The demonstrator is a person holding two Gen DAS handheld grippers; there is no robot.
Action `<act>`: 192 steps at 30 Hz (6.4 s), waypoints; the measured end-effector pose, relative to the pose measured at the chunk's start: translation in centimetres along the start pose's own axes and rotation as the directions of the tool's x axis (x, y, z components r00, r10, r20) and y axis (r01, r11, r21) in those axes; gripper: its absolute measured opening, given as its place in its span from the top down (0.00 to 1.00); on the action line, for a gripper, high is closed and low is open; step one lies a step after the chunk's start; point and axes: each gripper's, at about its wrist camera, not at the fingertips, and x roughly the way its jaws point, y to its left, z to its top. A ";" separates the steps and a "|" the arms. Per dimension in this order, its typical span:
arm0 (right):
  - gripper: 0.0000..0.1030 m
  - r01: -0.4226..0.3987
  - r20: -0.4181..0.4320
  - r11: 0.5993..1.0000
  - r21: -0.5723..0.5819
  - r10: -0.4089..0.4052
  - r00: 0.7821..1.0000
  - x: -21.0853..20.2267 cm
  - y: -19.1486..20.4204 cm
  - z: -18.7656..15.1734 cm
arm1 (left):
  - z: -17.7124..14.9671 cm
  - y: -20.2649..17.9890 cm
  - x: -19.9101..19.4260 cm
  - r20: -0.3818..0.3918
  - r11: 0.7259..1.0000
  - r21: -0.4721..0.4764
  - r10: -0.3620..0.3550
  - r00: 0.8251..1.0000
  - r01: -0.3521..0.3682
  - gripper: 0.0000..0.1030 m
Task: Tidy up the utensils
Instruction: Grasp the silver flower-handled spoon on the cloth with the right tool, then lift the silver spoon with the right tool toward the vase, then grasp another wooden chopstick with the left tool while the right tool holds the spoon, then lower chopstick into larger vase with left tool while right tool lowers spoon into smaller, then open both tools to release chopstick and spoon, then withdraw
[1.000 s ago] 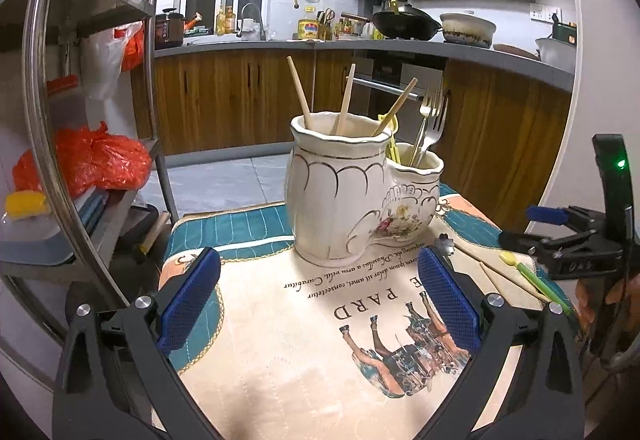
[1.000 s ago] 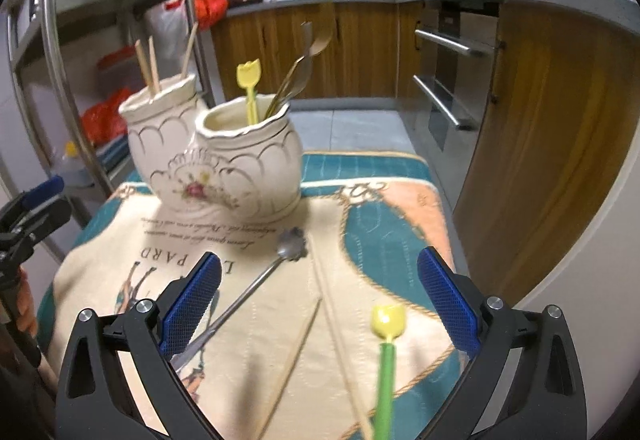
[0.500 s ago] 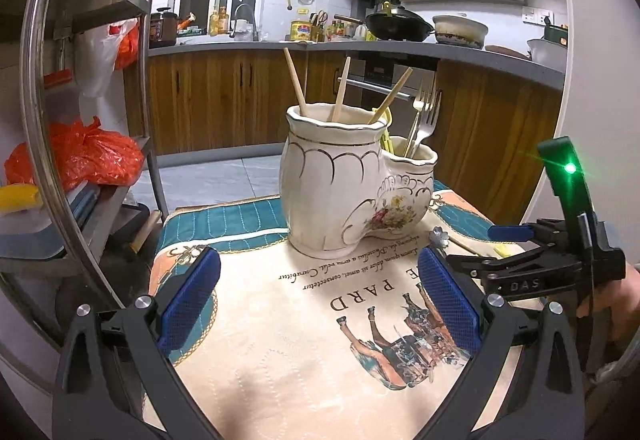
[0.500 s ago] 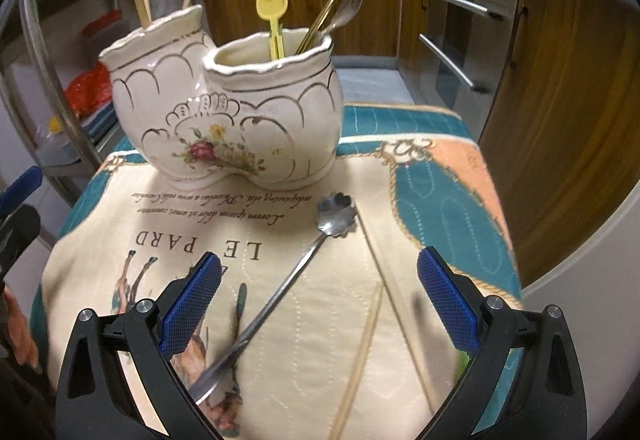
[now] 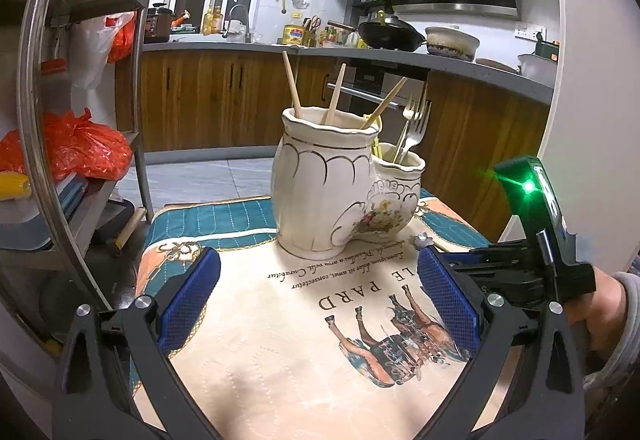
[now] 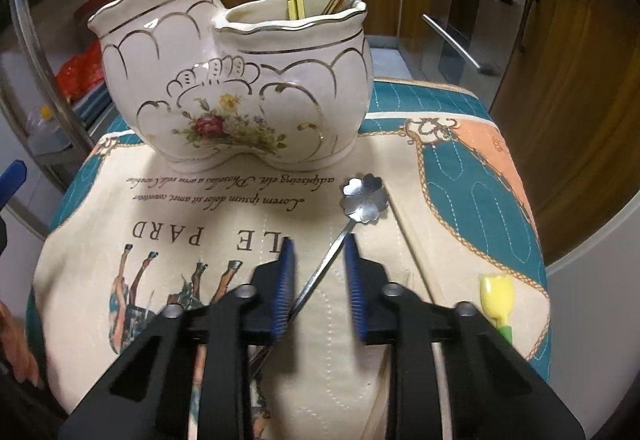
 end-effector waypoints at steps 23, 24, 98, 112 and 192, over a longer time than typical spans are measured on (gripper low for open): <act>0.96 -0.072 -0.006 0.997 -0.008 0.072 0.997 -0.5 -0.5 -0.5 | 0.1 -0.7 -0.1 -0.013 1.000 0.020 -0.004 1.000 0.004 0.06; 0.96 -0.095 0.004 0.996 0.000 0.095 0.996 -0.8 -0.7 -0.5 | 0.2 -0.7 -0.2 -0.014 1.000 0.021 -0.002 1.000 0.002 0.06; 0.98 -0.241 0.561 0.969 -0.046 0.225 0.797 -17.8 -14.6 -5.3 | -3.8 -17.5 7.7 -0.413 0.997 0.077 0.043 0.910 -0.012 0.96; 0.98 -0.237 0.534 0.968 -0.087 0.246 0.809 -16.6 -10.9 -2.8 | -0.7 -11.2 1.1 -0.146 0.983 0.146 -0.087 0.985 0.108 0.96; 0.78 -0.204 0.461 0.978 -0.043 0.200 0.864 -3.2 -3.4 9.9 | 9.0 0.7 7.0 0.159 1.000 -0.025 -0.001 0.987 0.005 0.70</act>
